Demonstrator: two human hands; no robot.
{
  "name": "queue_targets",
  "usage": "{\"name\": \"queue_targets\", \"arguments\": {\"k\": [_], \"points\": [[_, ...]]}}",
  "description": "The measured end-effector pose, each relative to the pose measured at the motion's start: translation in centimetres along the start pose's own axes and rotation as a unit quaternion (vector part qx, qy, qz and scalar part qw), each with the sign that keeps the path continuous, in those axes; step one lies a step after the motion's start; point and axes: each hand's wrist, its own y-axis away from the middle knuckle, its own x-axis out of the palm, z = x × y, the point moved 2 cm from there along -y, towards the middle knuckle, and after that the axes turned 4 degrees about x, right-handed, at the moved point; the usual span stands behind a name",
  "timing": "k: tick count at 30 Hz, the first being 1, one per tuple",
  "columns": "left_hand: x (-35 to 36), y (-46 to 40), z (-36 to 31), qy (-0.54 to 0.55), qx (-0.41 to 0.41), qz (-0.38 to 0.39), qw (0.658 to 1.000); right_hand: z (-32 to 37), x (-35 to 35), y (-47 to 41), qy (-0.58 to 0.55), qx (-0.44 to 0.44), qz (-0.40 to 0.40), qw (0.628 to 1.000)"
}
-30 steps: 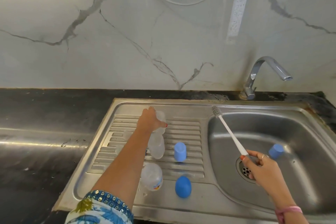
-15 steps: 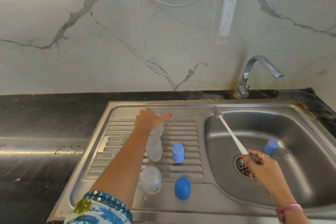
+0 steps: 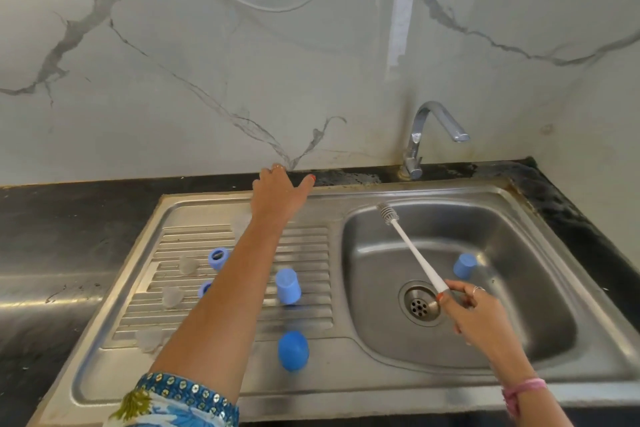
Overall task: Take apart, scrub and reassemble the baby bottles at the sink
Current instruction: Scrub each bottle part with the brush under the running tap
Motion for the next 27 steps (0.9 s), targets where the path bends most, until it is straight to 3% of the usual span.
{"name": "queue_targets", "arguments": {"k": [4,7,15,20,24,27], "points": [[4.1,0.1,-6.1,0.075,0.054,0.026,0.995,-1.5,-4.4,-0.6,0.021,0.004,0.012,1.0],[8.6,0.6,-9.4,0.122,0.011,0.089,0.988,-2.9,-7.6,-1.3,0.146,-0.026,0.006,0.989],[21.9,2.9,-13.7,0.055,-0.037,0.211,0.975,-5.6,-13.8,-5.6,0.196,-0.012,-0.011,0.98],[29.7,3.9,-16.0,-0.022,0.041,0.272,0.961,-6.9,-15.9,-8.7,0.214,-0.008,0.016,0.977],[35.6,5.6,-17.2,-0.115,0.148,0.386,0.903,-7.1,-16.9,-10.8,0.212,-0.008,0.017,0.977],[38.9,6.2,-17.5,-0.16,0.18,0.414,0.878,-7.1,-17.4,-12.1,0.215,-0.009,0.011,0.976]]}}
